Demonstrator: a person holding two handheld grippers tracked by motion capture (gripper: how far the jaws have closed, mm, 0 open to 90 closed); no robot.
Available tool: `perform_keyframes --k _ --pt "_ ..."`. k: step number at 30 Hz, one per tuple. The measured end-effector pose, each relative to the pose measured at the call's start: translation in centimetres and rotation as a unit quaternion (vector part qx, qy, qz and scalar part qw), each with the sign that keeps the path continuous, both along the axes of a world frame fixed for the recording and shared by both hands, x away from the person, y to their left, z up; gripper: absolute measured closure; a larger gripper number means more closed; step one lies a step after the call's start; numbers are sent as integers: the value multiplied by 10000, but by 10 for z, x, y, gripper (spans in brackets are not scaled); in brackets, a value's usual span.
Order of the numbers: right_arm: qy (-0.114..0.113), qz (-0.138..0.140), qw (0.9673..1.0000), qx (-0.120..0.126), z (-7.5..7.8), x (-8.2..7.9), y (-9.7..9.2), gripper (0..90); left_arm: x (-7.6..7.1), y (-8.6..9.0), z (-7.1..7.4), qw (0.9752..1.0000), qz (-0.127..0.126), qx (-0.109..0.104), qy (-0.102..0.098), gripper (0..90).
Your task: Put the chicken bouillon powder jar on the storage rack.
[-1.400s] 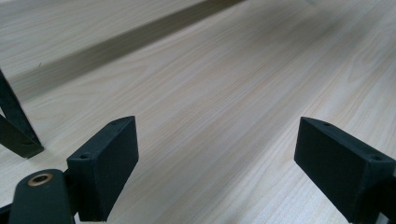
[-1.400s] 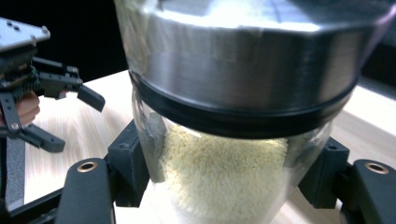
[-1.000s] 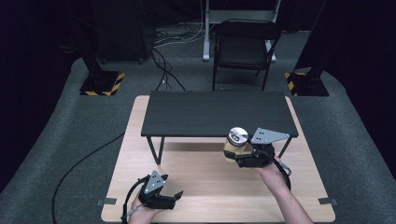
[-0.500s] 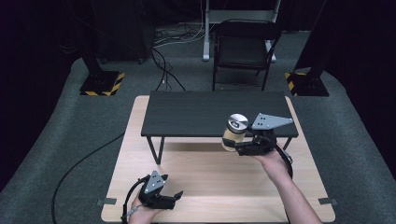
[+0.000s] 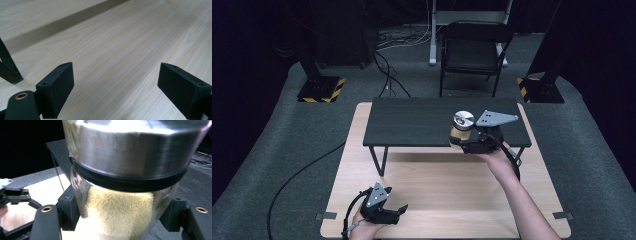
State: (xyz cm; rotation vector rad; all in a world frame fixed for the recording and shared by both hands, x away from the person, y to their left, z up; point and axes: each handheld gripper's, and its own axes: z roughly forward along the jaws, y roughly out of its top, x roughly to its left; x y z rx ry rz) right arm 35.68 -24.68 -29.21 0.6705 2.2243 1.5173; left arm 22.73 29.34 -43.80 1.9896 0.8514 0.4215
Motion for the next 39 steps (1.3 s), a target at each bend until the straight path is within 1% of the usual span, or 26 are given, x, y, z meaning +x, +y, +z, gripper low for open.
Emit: perform_keyframes --k 2,8,11,12,13,14,15,16,17,18,20,22,23,24,25,27,28,29,31,32,35,36,37,38,39 --pt "-29 -33 10000 -47 1 4 2 307 0 0 0 10000 -1 -4 -3 135" --pt "12 -143 9999 -32 2 17 6 306 0 0 0 10000 -3 -12 4 136" --pt "32 -88 9999 -43 3 21 5 301 0 0 0 10000 -11 -9 13 136" --pt "48 -60 10000 4 1 22 3 289 1 0 -1 10000 -7 -15 13 136" --pt "115 -41 9998 125 -1 23 0 236 1 0 0 10000 -6 -11 14 136" --pt "115 -41 9998 125 -1 23 0 236 1 0 0 10000 -6 -11 14 136" --pt "122 -98 9997 182 -2 19 -3 176 1 0 0 10000 -7 -3 12 136" --pt "122 -98 9997 182 -2 19 -3 176 1 0 0 10000 -7 -3 12 136" --pt "-34 -144 9998 158 -3 12 -5 169 0 -1 0 10000 0 5 -1 136" --pt "-212 -163 9995 165 -6 2 -9 149 0 -1 0 10000 1 1 -2 136" --pt "-327 -208 9992 137 -8 -7 -11 138 0 -1 0 10000 7 1 -2 136" --pt "-418 -155 9990 76 -10 -16 -15 126 0 -1 0 10000 1 2 5 136" --pt "-472 -109 9988 -12 -10 -22 -17 120 0 -1 0 10000 -4 14 4 136" --pt "-597 -56 9981 -138 -13 -32 -21 112 0 -1 0 10000 -8 10 5 136" --pt "-597 -56 9981 -138 -13 -32 -21 112 0 -1 0 10000 -8 10 5 136" --pt "-611 -1 9980 -173 -17 -43 -30 109 0 -2 0 10000 -8 18 3 136" --pt "-648 42 9976 -230 -22 -52 -37 107 0 -2 0 10000 -6 14 6 136" --pt "-648 42 9976 -230 -22 -52 -37 107 0 -2 0 10000 -4 16 9 136" --pt "-655 33 9975 -267 -32 -67 -49 104 0 -2 0 10000 3 14 12 136" --pt "-655 33 9975 -267 -32 -67 -49 104 0 -2 0 10000 2 13 9 136" --pt "-676 -8 9974 -253 -46 -82 -62 103 0 -3 0 10000 -3 20 13 136" --pt "-695 -39 9972 -257 -52 -88 -67 102 0 -3 0 10000 1 18 23 136" --pt "-664 -61 9975 -213 -61 -96 -74 101 0 -3 0 10000 0 21 20 136" --pt "-664 -61 9975 -213 -61 -96 -74 101 0 -3 0 10000 0 21 20 136" --pt "-671 -137 9973 -255 -71 -107 -81 102 0 -3 0 10000 5 25 4 136"
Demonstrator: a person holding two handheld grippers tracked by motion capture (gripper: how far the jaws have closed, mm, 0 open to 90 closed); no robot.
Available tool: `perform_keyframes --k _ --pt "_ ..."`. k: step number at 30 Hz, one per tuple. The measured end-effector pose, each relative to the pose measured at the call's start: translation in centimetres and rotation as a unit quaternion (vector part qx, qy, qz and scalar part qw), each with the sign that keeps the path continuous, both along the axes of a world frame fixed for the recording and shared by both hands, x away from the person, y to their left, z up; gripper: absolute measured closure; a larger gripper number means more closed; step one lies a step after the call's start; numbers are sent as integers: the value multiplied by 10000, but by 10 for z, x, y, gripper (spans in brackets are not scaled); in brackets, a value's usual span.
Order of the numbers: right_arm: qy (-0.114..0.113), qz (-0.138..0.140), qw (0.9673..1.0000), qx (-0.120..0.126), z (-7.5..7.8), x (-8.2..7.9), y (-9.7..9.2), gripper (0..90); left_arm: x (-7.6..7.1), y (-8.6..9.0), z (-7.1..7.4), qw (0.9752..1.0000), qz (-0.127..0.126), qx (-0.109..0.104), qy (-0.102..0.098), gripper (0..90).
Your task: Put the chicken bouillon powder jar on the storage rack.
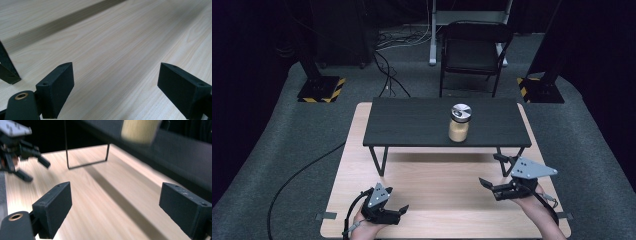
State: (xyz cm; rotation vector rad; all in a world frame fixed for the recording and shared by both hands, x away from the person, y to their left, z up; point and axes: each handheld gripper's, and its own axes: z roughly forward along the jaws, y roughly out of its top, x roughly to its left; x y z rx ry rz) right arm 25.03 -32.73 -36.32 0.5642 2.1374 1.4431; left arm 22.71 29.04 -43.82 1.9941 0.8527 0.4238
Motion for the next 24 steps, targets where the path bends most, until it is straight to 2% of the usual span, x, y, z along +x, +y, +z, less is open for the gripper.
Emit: perform_keyframes --k 4,7,8,9,14,18,21,24 --pt "-44 -114 9999 -96 -25 -17 -11 106 0 0 0 10000 3 7 -4 136" --pt "42 -243 9997 -28 -44 -25 -19 100 0 -1 0 10000 5 6 7 136" --pt "42 -243 9997 -28 -44 -25 -19 100 0 -1 0 10000 5 6 7 136" --pt "129 -330 9994 -6 -54 -28 -22 95 -1 -1 0 10000 7 25 -1 136" --pt "119 -548 9984 104 -82 -37 -27 80 -1 -1 0 10000 25 3 -15 136" --pt "186 -605 9979 -115 -89 -42 -26 79 -1 -1 1 10000 19 8 -30 136" --pt "172 -631 9972 -364 -89 -41 -22 69 -1 -1 1 10000 3 6 -41 136" --pt "222 -657 9969 -360 -90 -40 -22 69 -1 -1 1 10000 -7 22 -32 137"
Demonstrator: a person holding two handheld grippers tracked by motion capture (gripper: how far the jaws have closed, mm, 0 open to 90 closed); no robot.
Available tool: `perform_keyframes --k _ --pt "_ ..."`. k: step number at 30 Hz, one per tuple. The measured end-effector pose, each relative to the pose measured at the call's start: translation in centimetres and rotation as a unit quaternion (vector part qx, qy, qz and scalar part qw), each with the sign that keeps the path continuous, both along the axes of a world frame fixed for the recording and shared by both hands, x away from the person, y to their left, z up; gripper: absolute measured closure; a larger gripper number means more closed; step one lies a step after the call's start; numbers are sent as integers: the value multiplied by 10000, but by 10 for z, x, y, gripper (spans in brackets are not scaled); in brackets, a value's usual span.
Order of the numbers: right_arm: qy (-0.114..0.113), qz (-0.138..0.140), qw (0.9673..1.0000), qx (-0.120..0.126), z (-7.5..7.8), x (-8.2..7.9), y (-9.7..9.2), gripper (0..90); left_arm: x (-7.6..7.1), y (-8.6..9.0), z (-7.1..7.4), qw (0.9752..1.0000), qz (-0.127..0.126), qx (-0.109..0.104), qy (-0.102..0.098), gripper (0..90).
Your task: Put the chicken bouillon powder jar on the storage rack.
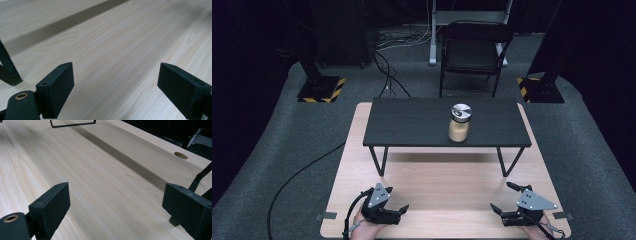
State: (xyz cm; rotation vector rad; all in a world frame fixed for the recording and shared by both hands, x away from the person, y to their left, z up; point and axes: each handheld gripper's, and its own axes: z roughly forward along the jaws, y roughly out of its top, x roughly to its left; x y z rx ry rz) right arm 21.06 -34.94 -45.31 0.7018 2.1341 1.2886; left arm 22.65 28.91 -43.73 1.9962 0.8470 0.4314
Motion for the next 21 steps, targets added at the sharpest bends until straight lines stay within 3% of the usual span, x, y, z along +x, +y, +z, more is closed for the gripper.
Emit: perform_keyframes --k 9,21 --pt "139 -22 9999 -44 0 4 -1 68 1 0 0 10000 -32 29 31 136" --pt "133 -24 9999 -64 0 4 -1 73 2 -1 -1 10000 -35 26 35 137"
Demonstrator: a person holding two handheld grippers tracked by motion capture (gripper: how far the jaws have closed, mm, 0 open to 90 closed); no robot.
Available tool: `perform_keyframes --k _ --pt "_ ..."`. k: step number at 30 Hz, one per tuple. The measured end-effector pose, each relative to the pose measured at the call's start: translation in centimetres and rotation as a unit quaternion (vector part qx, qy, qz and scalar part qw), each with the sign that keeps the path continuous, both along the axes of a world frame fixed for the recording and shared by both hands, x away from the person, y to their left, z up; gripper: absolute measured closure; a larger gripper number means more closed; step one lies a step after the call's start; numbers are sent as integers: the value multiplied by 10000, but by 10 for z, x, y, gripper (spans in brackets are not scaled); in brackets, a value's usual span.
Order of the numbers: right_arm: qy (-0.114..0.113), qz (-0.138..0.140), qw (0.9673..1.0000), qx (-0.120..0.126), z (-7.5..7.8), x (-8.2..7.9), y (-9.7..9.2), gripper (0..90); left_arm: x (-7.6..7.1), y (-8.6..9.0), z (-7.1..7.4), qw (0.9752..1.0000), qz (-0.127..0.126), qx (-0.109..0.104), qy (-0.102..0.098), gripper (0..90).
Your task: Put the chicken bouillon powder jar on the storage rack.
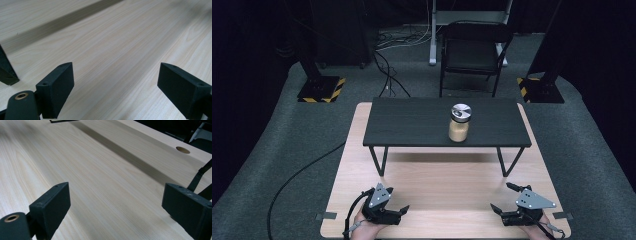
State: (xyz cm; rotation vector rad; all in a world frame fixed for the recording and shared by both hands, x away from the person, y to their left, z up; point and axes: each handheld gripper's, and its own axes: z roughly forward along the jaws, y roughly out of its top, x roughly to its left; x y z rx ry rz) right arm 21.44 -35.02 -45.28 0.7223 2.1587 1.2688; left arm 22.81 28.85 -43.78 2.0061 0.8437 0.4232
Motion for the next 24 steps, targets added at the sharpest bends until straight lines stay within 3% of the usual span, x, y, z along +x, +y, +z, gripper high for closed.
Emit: perform_keyframes --k 24 --pt "33 -12 10000 4 0 1 -1 75 1 0 0 10000 -4 -12 11 137"
